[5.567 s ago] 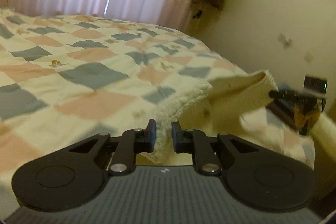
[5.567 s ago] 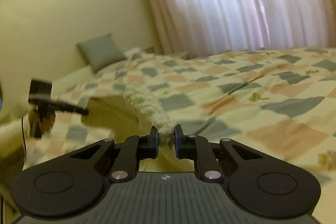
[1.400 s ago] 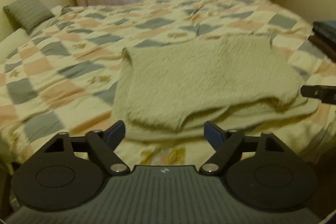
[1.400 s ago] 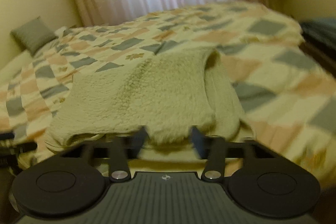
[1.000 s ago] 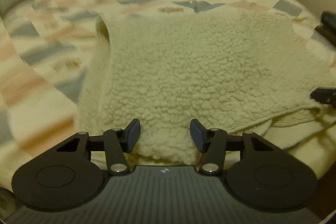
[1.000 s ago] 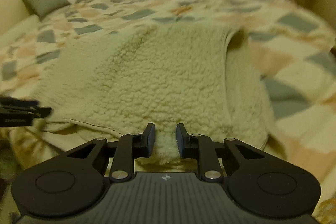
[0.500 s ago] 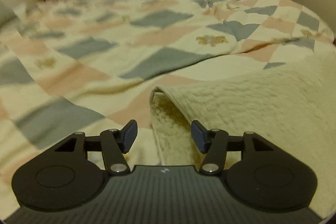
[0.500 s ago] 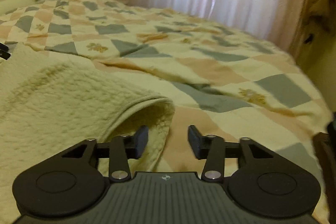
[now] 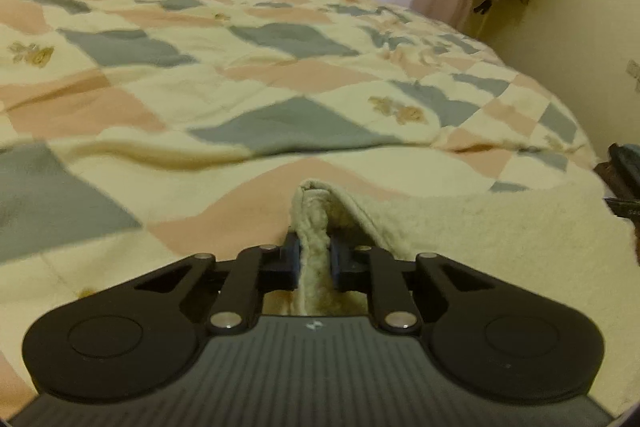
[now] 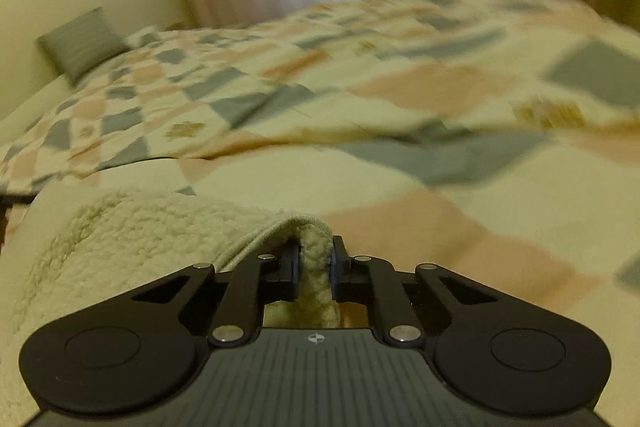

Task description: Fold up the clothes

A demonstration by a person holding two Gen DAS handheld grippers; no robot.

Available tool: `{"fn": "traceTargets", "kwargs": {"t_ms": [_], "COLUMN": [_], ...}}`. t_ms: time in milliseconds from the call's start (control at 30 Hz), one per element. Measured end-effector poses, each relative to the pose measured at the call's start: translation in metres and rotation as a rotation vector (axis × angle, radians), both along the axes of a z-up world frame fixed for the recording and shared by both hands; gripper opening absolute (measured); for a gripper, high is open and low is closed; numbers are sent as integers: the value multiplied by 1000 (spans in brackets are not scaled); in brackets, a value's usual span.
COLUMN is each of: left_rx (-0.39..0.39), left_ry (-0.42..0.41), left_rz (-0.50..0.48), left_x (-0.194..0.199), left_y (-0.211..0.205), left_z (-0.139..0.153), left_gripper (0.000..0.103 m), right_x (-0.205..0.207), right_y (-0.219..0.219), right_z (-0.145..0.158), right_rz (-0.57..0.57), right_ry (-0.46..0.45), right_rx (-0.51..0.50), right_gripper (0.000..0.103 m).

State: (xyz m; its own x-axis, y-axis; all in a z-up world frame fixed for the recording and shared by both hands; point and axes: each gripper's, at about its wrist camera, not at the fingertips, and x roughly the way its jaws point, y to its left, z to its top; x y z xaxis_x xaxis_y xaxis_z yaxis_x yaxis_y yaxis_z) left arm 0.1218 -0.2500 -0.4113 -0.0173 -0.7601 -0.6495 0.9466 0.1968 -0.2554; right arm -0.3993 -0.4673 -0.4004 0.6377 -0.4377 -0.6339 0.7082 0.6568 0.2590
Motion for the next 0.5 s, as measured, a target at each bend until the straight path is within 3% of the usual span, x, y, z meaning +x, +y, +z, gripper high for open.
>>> {"fn": "traceTargets", "kwargs": {"t_ms": [100,200,233,300,367,433,500], "left_rx": [24,59,59,28,-30,-41,-52], "left_ry": [-55,-249,-268,-309,-303,-288,-273], "left_rz": [26,75,107,168,123,13,-97], "left_x": [-9,-26,-27,-34,-52,-87,-123], "left_y": [0,10,16,30,30,9,-12], "left_z": [0,26,36,58,75,71,66], "left_gripper": [20,24,22,19,19,20,22], "right_x": [8,9,8,9,28,67,113], "right_y": [8,19,28,46,61,78,98], "right_z": [2,26,36,60,73,75,66], "right_rz": [-14,-81,-107,-145,-86,48,173], "right_ry": [65,210,218,184,87,30,68], "right_rx": [-32,-96,-142,-234,-246,-238,-275], "right_gripper": [15,44,46,45,45,41,30]}}
